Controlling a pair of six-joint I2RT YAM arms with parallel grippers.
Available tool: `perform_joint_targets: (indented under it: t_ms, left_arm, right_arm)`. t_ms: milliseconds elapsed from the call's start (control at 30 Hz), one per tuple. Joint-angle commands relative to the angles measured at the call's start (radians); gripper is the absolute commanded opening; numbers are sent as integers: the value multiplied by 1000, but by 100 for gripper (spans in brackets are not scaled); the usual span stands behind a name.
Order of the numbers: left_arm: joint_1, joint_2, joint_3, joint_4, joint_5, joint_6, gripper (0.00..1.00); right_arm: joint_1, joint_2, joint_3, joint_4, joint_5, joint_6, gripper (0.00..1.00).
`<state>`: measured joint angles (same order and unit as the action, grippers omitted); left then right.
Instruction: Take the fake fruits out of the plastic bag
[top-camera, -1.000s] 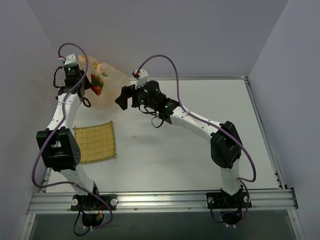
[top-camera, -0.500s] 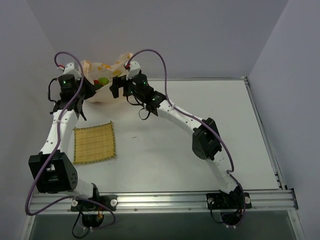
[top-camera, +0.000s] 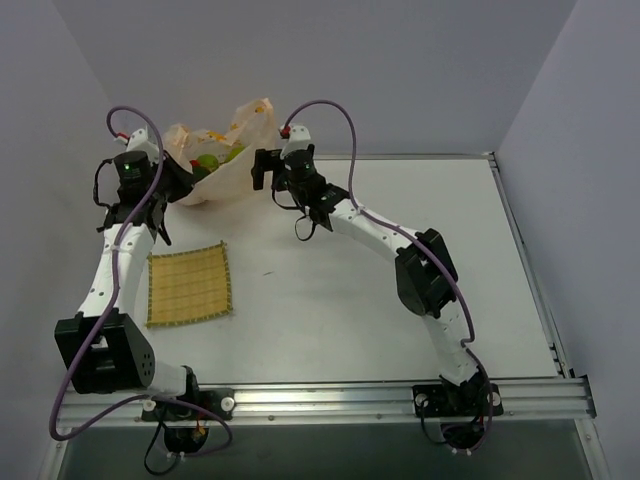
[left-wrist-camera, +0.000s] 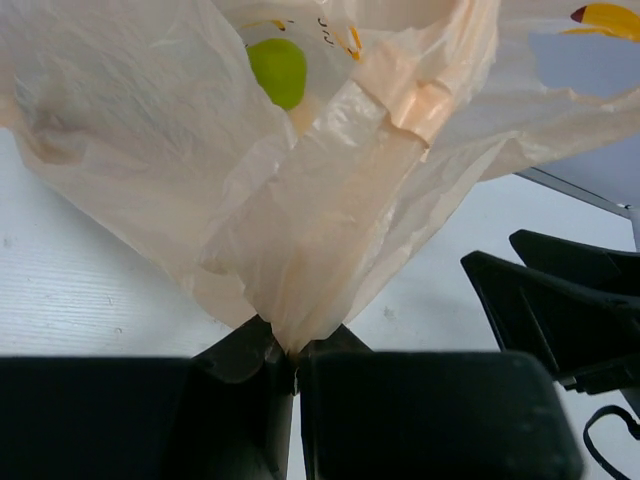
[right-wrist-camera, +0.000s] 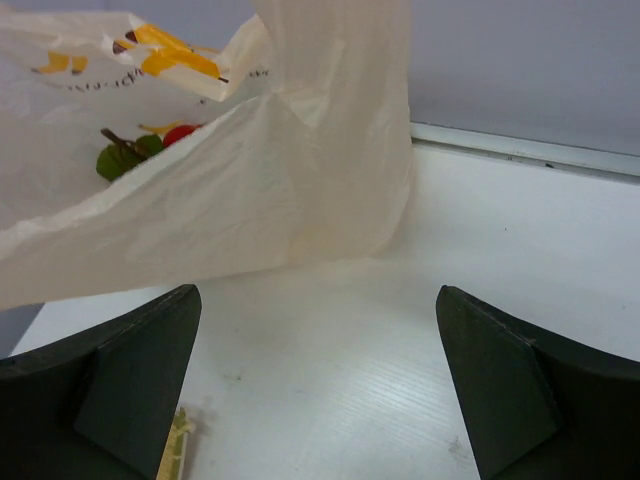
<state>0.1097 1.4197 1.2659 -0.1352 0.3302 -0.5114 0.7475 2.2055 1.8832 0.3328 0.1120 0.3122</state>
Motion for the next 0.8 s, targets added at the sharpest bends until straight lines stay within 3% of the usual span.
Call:
perform_joint_targets:
  t_ms: [0,167,200,267,600,733,767]
  left_arm:
    - [-5,-84,9,-6,27,-19,2]
    - [-4,-99,-7,-33,12,-9,2]
    - [-4,-97,-10,-34,7,-9,2]
    - [-2,-81,-7,-34,7,-9,2]
    - [1,-117,6,-84,-49,16,2]
    - [-1,-108,6,-80,-43,-1,2]
    - [1,-107,7,-80,-42,-4,2]
  right_arm:
    - [-13,-26,72,105,31,41,100]
    - [-52,98,237,92,-106,76,100]
    - [-60,140,264,95,-229,79,100]
    - [-79,180,339,121,-310,115,100]
    - [-142,270,442,190,-270,179,100]
    - [-128,356,554,219,-348,202,91]
    - [-125,368,571,233,-366,211,70]
